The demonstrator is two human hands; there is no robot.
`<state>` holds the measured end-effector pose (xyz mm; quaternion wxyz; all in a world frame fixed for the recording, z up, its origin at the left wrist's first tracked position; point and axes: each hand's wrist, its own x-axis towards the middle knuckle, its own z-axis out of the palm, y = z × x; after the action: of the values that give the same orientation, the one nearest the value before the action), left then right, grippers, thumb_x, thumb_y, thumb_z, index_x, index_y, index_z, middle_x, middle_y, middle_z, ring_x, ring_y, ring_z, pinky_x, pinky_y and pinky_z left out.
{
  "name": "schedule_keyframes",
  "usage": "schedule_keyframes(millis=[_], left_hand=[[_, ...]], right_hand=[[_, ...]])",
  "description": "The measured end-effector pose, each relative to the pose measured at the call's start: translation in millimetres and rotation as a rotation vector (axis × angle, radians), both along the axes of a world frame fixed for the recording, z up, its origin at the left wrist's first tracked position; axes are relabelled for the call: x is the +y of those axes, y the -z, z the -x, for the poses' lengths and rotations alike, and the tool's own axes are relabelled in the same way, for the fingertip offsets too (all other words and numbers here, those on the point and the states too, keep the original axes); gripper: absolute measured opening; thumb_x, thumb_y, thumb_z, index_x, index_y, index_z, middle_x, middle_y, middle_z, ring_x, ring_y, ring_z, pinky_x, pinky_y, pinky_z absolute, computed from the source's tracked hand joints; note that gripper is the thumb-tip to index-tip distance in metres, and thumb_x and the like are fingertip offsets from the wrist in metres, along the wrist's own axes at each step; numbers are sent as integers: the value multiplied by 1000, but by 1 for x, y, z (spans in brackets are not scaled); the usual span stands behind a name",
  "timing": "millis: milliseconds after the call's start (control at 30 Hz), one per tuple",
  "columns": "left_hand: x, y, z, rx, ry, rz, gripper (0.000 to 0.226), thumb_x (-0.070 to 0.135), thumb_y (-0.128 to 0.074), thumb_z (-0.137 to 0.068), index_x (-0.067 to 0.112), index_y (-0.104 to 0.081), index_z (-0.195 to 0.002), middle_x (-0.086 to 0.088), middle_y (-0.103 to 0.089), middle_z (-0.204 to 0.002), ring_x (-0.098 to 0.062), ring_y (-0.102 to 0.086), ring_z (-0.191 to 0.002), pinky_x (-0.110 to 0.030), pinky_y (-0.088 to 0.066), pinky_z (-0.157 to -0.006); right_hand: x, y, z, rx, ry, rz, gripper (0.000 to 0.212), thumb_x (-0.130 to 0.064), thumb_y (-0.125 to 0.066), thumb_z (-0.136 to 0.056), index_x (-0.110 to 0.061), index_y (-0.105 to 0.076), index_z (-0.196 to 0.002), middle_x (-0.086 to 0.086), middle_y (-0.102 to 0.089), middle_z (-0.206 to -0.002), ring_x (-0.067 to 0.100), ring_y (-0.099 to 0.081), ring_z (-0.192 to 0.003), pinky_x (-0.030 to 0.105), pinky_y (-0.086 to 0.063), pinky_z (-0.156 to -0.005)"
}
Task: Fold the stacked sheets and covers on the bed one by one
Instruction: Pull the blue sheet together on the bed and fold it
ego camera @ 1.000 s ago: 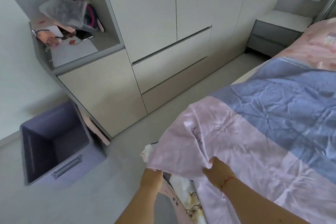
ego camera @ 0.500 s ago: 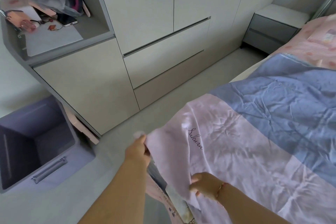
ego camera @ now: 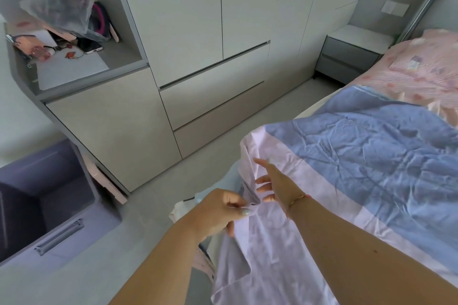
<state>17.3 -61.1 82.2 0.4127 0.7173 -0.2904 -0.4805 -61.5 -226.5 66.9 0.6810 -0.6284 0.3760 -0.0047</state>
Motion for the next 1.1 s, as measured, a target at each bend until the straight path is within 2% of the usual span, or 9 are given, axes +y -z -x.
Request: schedule_keyframes(millis=[233,433,567,633,733,800,900,1000,1100], left_hand=[[29,-22,57,140,71,11,15,3,-64,-90,-9,-65,-100,-16,-71,-93,-23,-72,-95,-26,-56,-78],[35,-39,96,162,75,97,10,5,-69,-84,13,-74,-83,-14,-73,-87,-26,-72,-89,-28,-55,-82],[34,-49,126,143,35,139,6,7,-72,-76,9,-75,-81,-17,-72,-85,-22,-72,-83,-26,-54,-78],[35,-52,145,118,-7,133,23,14,-75,-67,-1,-74,-84,-19,-71,-84,-22,-71,-80,-28,-53,-79],[37,-58,185,149,-95,109,28,14,-65,-70,-8,-73,-84,-22,-69,-83,-24,-70,-78,-28,-54,-78],[36,-57,222,209,-284,96,28,6,-55,-85,-17,-69,-92,-29,-68,-90,-32,-69,-81,-32,-55,-82],[31,-45,268,108,-499,32,44,27,-52,-98,-1,-76,-75,-24,-72,-85,-35,-71,-80,-44,-51,-96],[24,-44,315,-88,-665,28,37,26,-70,-88,2,-72,-60,-8,-69,-61,-17,-64,-60,-29,-50,-77],[19,-46,364,-74,-824,96,15,2,-79,-74,5,-71,-63,-2,-67,-60,-12,-59,-59,-17,-47,-61]], right_hand=[[7,-14,20,291,-716,764,44,-43,-27,-100,-33,-69,-110,2,-47,-120,20,-41,-111,35,-32,-102],[10,-42,45,532,-885,669,42,-4,-37,-92,-20,-63,-121,4,-50,-136,26,-46,-122,31,-36,-105],[1,-53,84,624,-863,706,28,-21,-36,-100,-8,-58,-91,10,-55,-98,23,-45,-87,25,-34,-81],[-7,-53,110,652,-783,600,41,-44,-32,-100,-13,-57,-92,7,-54,-97,19,-45,-78,26,-38,-74],[-22,-52,145,617,-571,605,65,-52,-25,-100,-4,-38,-142,18,-48,-137,29,-56,-89,26,-44,-55],[-35,-52,179,475,-306,614,62,-49,-35,-99,-1,-44,-136,23,-60,-115,33,-62,-91,25,-46,-58],[-49,-46,224,324,85,390,37,-42,-65,-84,-5,-63,-83,11,-62,-80,26,-62,-69,24,-52,-60],[-53,-27,266,253,250,145,35,-29,-72,-79,0,-63,-98,11,-58,-80,26,-57,-78,37,-52,-81],[-47,-25,312,63,547,-347,19,-6,-64,-86,1,-60,-103,8,-59,-57,22,-59,-50,28,-54,-54]])
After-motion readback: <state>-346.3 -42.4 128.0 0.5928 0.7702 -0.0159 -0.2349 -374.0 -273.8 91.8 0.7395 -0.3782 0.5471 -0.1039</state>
